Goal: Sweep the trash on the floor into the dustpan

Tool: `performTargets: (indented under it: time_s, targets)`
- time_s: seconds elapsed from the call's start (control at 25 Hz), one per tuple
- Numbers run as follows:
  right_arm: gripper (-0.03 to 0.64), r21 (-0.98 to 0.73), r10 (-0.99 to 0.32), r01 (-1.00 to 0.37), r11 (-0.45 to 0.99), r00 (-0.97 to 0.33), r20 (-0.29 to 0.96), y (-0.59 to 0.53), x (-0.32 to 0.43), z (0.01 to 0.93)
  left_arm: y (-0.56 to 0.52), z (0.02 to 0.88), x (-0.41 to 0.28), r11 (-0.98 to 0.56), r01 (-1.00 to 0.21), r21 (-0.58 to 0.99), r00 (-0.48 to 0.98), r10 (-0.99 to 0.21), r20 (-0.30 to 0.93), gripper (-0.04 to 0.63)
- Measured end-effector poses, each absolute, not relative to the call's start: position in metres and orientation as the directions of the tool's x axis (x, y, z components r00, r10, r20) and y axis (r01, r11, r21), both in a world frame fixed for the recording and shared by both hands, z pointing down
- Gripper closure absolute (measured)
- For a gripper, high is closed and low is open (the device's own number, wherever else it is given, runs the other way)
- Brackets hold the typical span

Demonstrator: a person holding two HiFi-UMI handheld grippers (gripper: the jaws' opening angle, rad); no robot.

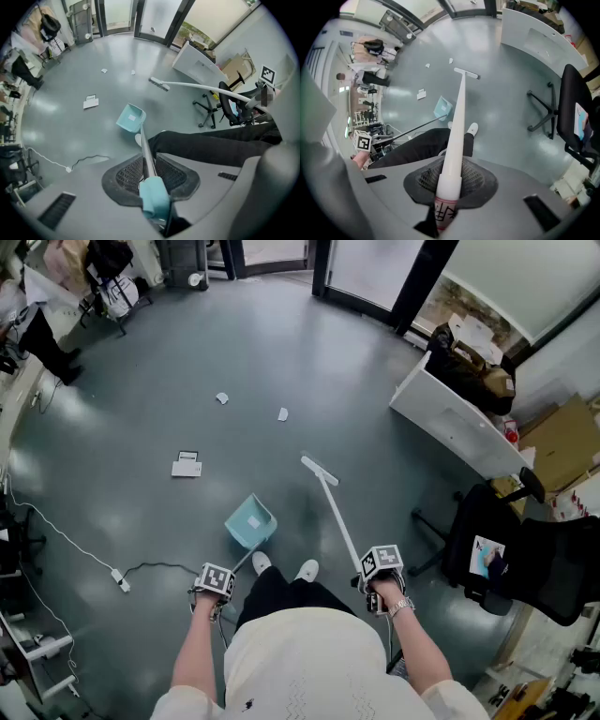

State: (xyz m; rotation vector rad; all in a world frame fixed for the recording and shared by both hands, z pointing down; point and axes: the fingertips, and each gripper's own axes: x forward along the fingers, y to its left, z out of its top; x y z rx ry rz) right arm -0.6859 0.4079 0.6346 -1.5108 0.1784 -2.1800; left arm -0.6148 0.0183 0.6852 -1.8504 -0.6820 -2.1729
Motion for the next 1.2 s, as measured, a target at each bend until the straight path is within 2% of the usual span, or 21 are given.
performTargets:
  time_s: [0.24,0.48,0.72,0.84,1.0,1.2]
  targets:
    - [0.554,-0.391,-0.480,0.378,-0.839,-0.175,0.860,0.456,-0.617,0.622,0.090,0.692,-0.525,-0.832,0.503,0.235,-0.182,0.164,0.970,0.502]
    - [0.554,-0.374,-0.490,0.469,-0.800,-0.152,0.858,0.510,-0.558,0.621,0.157,0.712,-0.431,-0.800,0.542,0.258,-0.191,0.182,0.965,0.502]
    - [0.554,-0.359,-0.492,0.526,-0.771,-0.136,0.860,0.541,-0.496,0.623,0.194,0.720,-0.343,-0.770,0.601,0.213,-0.188,0.123,0.975,0.502]
    - [0.554,-0.359,-0.497,0.538,-0.763,-0.132,0.858,0.558,-0.468,0.627,0.216,0.721,-0.319,-0.783,0.584,0.215,-0.218,0.104,0.970,0.502]
    - [0.554,-0.352,-0.490,0.506,-0.787,-0.166,0.856,0.565,-0.413,0.629,0.226,0.722,-0.283,-0.759,0.616,0.213,-0.233,0.083,0.969,0.502]
    - [0.554,-0.358,-0.475,0.379,-0.854,-0.286,0.832,0.607,-0.323,0.641,0.254,0.718,-0.246,-0.714,0.676,0.183,-0.267,-0.005,0.964,0.502]
